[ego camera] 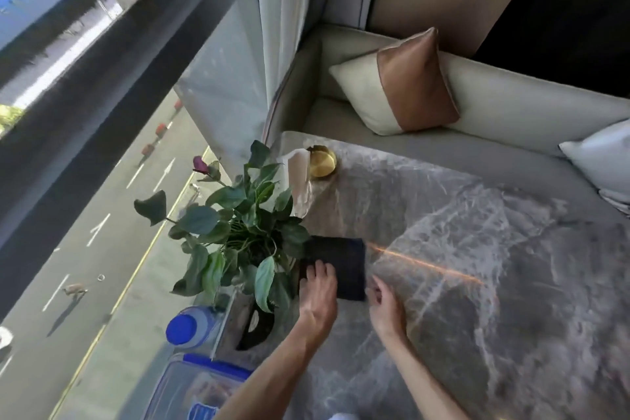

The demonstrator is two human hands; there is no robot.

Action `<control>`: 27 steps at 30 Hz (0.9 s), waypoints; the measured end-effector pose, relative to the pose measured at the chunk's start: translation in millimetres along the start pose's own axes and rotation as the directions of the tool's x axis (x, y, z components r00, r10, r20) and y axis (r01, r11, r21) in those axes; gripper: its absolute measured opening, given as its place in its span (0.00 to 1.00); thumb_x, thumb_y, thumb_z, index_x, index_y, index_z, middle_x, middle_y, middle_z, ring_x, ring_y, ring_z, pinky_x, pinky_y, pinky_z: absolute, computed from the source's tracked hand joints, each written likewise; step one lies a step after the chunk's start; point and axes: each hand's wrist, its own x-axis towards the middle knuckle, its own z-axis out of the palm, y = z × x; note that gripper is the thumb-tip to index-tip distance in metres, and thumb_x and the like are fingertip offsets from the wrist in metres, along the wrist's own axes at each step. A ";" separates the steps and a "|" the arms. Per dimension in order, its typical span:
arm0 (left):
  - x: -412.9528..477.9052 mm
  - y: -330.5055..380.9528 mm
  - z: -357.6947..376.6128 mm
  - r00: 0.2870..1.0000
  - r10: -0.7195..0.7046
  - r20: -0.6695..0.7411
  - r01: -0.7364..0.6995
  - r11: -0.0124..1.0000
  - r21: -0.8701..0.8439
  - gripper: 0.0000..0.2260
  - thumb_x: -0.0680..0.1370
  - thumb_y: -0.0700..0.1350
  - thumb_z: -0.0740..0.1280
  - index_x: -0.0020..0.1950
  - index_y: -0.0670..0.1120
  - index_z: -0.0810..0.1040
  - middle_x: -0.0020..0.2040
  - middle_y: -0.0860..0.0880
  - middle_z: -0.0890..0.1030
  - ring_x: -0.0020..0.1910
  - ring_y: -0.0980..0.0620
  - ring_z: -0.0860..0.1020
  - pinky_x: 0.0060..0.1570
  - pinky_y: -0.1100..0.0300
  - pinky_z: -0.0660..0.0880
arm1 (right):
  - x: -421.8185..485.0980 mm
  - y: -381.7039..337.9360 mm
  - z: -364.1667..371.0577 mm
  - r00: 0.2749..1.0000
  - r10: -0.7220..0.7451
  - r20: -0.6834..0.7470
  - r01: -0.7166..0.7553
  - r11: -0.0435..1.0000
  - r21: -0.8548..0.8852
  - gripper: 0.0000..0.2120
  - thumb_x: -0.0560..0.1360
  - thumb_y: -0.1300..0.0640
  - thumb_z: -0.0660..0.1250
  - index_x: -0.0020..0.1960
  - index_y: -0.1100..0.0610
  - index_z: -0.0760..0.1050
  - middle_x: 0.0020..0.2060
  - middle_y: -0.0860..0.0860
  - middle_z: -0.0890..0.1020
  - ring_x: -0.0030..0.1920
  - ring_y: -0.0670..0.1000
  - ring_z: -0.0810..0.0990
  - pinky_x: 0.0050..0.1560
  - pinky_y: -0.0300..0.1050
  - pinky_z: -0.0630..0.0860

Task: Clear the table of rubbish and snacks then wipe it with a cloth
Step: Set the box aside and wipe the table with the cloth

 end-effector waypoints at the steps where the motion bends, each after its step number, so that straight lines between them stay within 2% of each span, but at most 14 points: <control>1: 4.1 -1.6 0.8 1.000 -0.020 -0.008 0.020 0.999 -0.042 0.25 0.76 0.36 0.62 0.73 0.42 0.61 0.72 0.42 0.64 0.71 0.42 0.65 0.63 0.48 0.73 | 6.7 -9.3 2.2 0.996 0.083 0.024 -0.085 0.995 0.055 0.19 0.78 0.62 0.66 0.68 0.60 0.73 0.60 0.59 0.81 0.59 0.58 0.81 0.60 0.46 0.74; 3: 10.6 -4.8 1.4 0.996 -0.088 0.027 0.090 0.989 -0.114 0.27 0.79 0.36 0.60 0.76 0.45 0.56 0.78 0.42 0.55 0.76 0.42 0.58 0.68 0.46 0.69 | 17.4 -25.1 9.6 0.981 0.185 0.050 -0.189 0.977 0.098 0.20 0.77 0.58 0.68 0.67 0.62 0.72 0.58 0.60 0.82 0.57 0.57 0.81 0.59 0.48 0.74; 6: 15.9 -7.5 6.9 0.987 -0.121 0.101 0.133 0.984 -0.117 0.31 0.80 0.37 0.61 0.79 0.45 0.50 0.80 0.40 0.46 0.78 0.39 0.51 0.69 0.42 0.67 | 22.2 -35.2 25.3 0.964 0.266 0.025 -0.266 0.963 0.029 0.16 0.75 0.56 0.69 0.61 0.59 0.74 0.54 0.56 0.83 0.54 0.57 0.81 0.54 0.48 0.76; 9: 15.2 -7.6 14.2 0.988 -0.086 0.125 0.095 0.993 -0.072 0.34 0.80 0.37 0.62 0.80 0.43 0.45 0.80 0.39 0.41 0.79 0.37 0.46 0.70 0.40 0.66 | 20.7 -35.2 33.8 0.932 0.362 0.007 -0.362 0.931 -0.049 0.12 0.76 0.55 0.67 0.58 0.57 0.73 0.54 0.56 0.81 0.54 0.58 0.80 0.53 0.48 0.74; 12: 16.6 -11.0 18.1 0.990 -0.071 0.121 0.078 0.996 -0.053 0.34 0.80 0.38 0.63 0.80 0.44 0.45 0.80 0.40 0.39 0.79 0.37 0.44 0.72 0.40 0.63 | 14.7 -30.5 35.5 0.915 0.403 0.016 -0.399 0.910 -0.112 0.12 0.76 0.52 0.66 0.57 0.55 0.73 0.53 0.54 0.82 0.54 0.58 0.80 0.51 0.47 0.73; 15: 22.3 -16.4 17.3 0.994 -0.071 0.083 0.080 0.990 -0.116 0.30 0.79 0.39 0.65 0.78 0.49 0.55 0.80 0.41 0.41 0.79 0.37 0.49 0.72 0.40 0.61 | 10.5 -22.4 35.7 0.932 0.362 -0.002 -0.356 0.916 -0.187 0.10 0.76 0.51 0.66 0.55 0.53 0.72 0.52 0.51 0.81 0.52 0.56 0.80 0.49 0.46 0.71; 17: 25.1 -18.3 14.1 0.995 -0.096 0.042 0.101 0.984 -0.145 0.26 0.77 0.40 0.67 0.73 0.50 0.62 0.79 0.38 0.47 0.76 0.35 0.56 0.71 0.41 0.63 | 12.7 -19.0 34.7 0.947 0.322 -0.005 -0.318 0.932 -0.175 0.11 0.76 0.52 0.67 0.56 0.53 0.71 0.52 0.50 0.80 0.54 0.56 0.80 0.49 0.46 0.71; 19: 27.6 -17.3 10.8 0.992 -0.126 0.012 0.126 0.976 -0.176 0.22 0.76 0.39 0.67 0.68 0.51 0.65 0.75 0.37 0.55 0.71 0.36 0.62 0.70 0.43 0.65 | 17.5 -19.1 31.1 0.963 0.270 -0.017 -0.271 0.962 -0.034 0.14 0.76 0.56 0.67 0.60 0.54 0.70 0.52 0.50 0.79 0.54 0.55 0.80 0.51 0.47 0.74; 21: 30.0 -15.3 9.0 0.990 -0.135 -0.028 0.128 0.976 -0.179 0.18 0.76 0.38 0.65 0.64 0.50 0.68 0.72 0.38 0.61 0.67 0.37 0.66 0.69 0.46 0.66 | 22.3 -19.9 25.9 0.981 0.195 0.002 -0.194 0.976 0.098 0.23 0.76 0.60 0.67 0.69 0.51 0.65 0.52 0.50 0.78 0.54 0.54 0.80 0.54 0.48 0.76; 23: 32.6 -14.9 10.0 0.993 -0.106 -0.059 0.098 0.988 -0.123 0.19 0.76 0.38 0.64 0.65 0.49 0.67 0.72 0.38 0.59 0.67 0.37 0.67 0.69 0.47 0.66 | 26.4 -21.0 22.0 0.989 0.117 0.093 -0.128 0.984 0.126 0.32 0.77 0.64 0.65 0.75 0.43 0.59 0.55 0.52 0.77 0.57 0.52 0.78 0.59 0.51 0.78; 24: 33.5 -15.4 12.4 0.994 -0.080 -0.068 0.074 0.994 -0.082 0.22 0.76 0.38 0.65 0.68 0.49 0.64 0.73 0.38 0.58 0.67 0.37 0.67 0.69 0.48 0.66 | 27.6 -21.3 20.7 0.985 0.078 0.153 -0.095 0.989 0.113 0.34 0.78 0.66 0.63 0.75 0.39 0.58 0.61 0.52 0.75 0.62 0.53 0.76 0.63 0.53 0.76; 26: 34.0 -17.3 17.6 0.996 -0.044 -0.075 0.043 0.999 -0.010 0.29 0.76 0.39 0.66 0.74 0.50 0.58 0.75 0.37 0.55 0.68 0.38 0.67 0.69 0.48 0.67 | 29.2 -18.8 19.7 0.976 -0.013 0.218 0.003 0.999 0.044 0.35 0.78 0.68 0.60 0.74 0.36 0.59 0.70 0.50 0.69 0.70 0.51 0.70 0.70 0.52 0.71; 27: 34.3 -18.4 20.1 0.997 -0.041 -0.066 0.042 0.999 0.015 0.32 0.77 0.40 0.65 0.76 0.50 0.54 0.76 0.36 0.53 0.68 0.38 0.67 0.69 0.48 0.66 | 29.1 -16.5 20.1 0.975 -0.048 0.216 0.049 0.999 -0.001 0.35 0.77 0.69 0.59 0.73 0.36 0.60 0.72 0.50 0.67 0.72 0.50 0.68 0.72 0.50 0.69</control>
